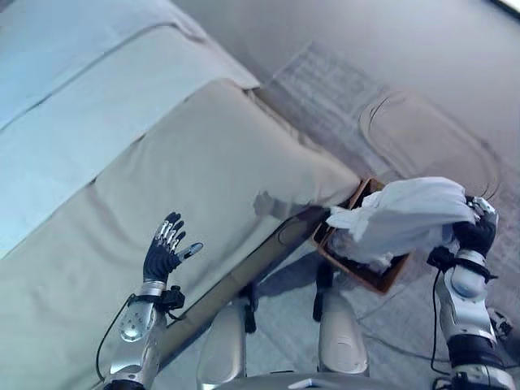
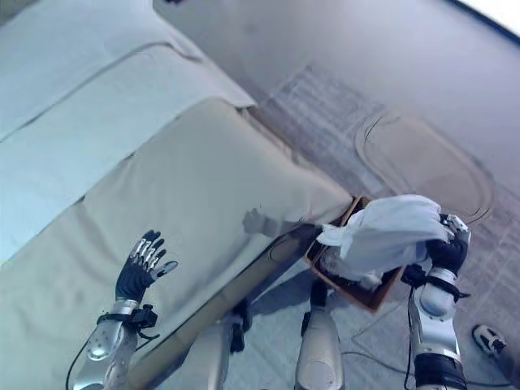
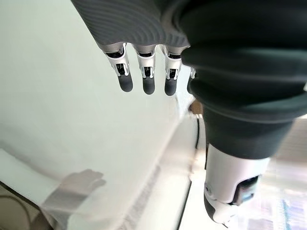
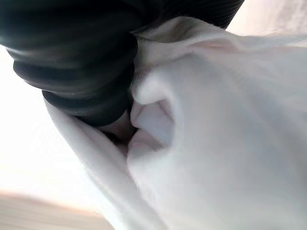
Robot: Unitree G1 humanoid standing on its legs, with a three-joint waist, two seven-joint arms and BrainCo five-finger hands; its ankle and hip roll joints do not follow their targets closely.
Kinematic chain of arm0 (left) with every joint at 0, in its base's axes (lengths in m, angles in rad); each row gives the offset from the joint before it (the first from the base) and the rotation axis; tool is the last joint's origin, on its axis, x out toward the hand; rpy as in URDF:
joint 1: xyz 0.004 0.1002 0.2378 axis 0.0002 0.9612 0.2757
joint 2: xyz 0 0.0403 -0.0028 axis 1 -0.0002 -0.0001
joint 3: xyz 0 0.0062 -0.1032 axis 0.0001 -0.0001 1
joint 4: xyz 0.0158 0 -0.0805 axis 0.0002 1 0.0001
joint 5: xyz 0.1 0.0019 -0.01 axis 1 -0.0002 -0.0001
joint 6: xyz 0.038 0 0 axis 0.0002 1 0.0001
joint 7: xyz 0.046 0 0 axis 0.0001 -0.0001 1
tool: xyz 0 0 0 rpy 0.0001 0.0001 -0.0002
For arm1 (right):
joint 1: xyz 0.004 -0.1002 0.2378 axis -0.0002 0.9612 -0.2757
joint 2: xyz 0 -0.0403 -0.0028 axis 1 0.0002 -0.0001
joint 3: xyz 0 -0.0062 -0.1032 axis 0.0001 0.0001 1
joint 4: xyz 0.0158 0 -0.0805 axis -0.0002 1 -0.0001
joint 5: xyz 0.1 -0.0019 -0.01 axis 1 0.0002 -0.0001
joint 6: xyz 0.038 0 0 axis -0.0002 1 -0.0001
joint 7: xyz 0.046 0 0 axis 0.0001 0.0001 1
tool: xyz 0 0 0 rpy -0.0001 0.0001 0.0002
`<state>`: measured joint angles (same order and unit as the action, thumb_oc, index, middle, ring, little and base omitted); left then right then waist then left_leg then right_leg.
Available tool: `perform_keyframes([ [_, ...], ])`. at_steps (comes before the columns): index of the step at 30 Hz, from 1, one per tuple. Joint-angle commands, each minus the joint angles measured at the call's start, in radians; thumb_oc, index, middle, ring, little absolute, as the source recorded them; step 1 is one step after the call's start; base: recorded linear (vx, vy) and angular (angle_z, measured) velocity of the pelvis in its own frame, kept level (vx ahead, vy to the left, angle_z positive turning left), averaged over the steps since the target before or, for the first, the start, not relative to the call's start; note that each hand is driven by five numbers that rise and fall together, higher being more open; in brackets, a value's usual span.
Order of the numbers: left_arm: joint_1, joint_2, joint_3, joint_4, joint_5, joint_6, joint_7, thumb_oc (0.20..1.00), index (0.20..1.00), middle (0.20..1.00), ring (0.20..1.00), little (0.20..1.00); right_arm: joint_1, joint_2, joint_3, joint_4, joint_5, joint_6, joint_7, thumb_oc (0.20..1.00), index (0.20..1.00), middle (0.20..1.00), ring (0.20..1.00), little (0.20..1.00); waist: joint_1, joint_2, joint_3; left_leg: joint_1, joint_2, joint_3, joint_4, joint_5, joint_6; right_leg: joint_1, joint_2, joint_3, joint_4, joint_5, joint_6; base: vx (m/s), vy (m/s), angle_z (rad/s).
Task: Pick up clothes into the bucket
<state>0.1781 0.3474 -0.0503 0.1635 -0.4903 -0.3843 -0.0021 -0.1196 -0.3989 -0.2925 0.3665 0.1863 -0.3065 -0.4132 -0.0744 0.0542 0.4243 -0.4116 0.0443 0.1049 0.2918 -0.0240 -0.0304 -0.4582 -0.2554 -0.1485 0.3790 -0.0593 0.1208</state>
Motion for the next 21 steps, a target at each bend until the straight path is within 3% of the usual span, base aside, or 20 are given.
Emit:
perform_keyframes([
  [1,0.034,0.04,0.037,-0.092,-0.02,-0.09,0.033,1.0,1.0,1.0,1.0,1.0,-0.023,-0.045,0.0,-0.024,-0.025,-0.064,-0.078,0.2,0.2,0.2,0.2,0.2,-0.008,-0.009,-0.057,-0.095,0.024,-0.033,0.097,-0.027,0.004,-0.011,-0.033,-0.003,0.018,0.043,0.023,0.0,0.0,0.0],
  [7,0.034,0.058,0.024,-0.171,-0.024,-0.118,0.065,1.0,1.0,1.0,1.0,1.0,-0.084,-0.106,0.02,0.076,-0.028,-0.054,-0.125,0.2,0.2,0.2,0.2,0.2,0.002,0.022,-0.034,-0.207,0.02,-0.024,0.135,-0.027,0.005,-0.144,-0.039,0.024,0.078,0.038,0.02,-0.06,0.024,-0.02],
  [15,0.012,0.107,-0.031,-0.32,-0.021,-0.156,0.107,1.0,1.0,1.0,1.0,1.0,-0.205,-0.158,0.029,0.315,0.096,-0.063,-0.193,0.2,0.2,0.2,0.2,0.2,0.008,0.032,-0.011,-0.391,0.023,-0.039,0.34,-0.093,0.006,-0.306,-0.043,0.05,0.271,-0.031,-0.001,-0.01,-0.013,0.07],
  [16,0.017,0.124,-0.046,-0.316,-0.027,-0.156,0.113,1.0,1.0,1.0,1.0,1.0,-0.232,-0.193,0.018,0.369,0.125,-0.067,-0.213,0.2,0.2,0.2,0.2,0.2,0.012,0.033,-0.017,-0.396,0.025,-0.044,0.367,-0.131,-0.001,-0.314,-0.039,0.061,0.299,-0.063,0.005,0.03,0.014,0.16],
  [17,0.015,0.124,-0.047,-0.315,-0.028,-0.156,0.113,1.0,1.0,1.0,1.0,1.0,-0.235,-0.195,0.019,0.372,0.127,-0.069,-0.212,0.2,0.2,0.2,0.2,0.2,0.012,0.034,-0.013,-0.408,0.025,-0.038,0.364,-0.106,0.007,-0.326,-0.041,0.058,0.294,-0.041,-0.003,0.04,0.019,0.09],
  [19,0.025,0.134,-0.054,-0.303,-0.041,-0.154,0.117,1.0,1.0,1.0,1.0,1.0,-0.263,-0.256,0.021,0.418,0.121,-0.054,-0.217,0.2,0.2,0.2,0.2,0.2,0.019,0.033,-0.024,-0.397,0.022,-0.038,0.363,-0.137,0.001,-0.33,-0.04,0.069,0.299,-0.064,0.007,0.03,0.019,-0.03],
  [20,0.026,0.134,-0.056,-0.304,-0.051,-0.154,0.114,1.0,1.0,1.0,1.0,1.0,-0.273,-0.278,0.025,0.437,0.117,-0.047,-0.217,0.2,0.2,0.2,0.2,0.2,0.02,0.033,-0.021,-0.408,0.021,-0.031,0.355,-0.111,0.01,-0.341,-0.042,0.066,0.289,-0.04,-0.001,0.11,0.019,-0.15],
  [21,0.029,0.137,-0.057,-0.306,-0.06,-0.152,0.113,1.0,1.0,1.0,1.0,1.0,-0.283,-0.302,0.032,0.447,0.104,-0.039,-0.22,0.2,0.2,0.2,0.2,0.2,0.021,0.034,-0.026,-0.398,0.019,-0.035,0.353,-0.136,0.004,-0.338,-0.038,0.073,0.294,-0.062,0.007,-0.07,0.028,-0.17],
])
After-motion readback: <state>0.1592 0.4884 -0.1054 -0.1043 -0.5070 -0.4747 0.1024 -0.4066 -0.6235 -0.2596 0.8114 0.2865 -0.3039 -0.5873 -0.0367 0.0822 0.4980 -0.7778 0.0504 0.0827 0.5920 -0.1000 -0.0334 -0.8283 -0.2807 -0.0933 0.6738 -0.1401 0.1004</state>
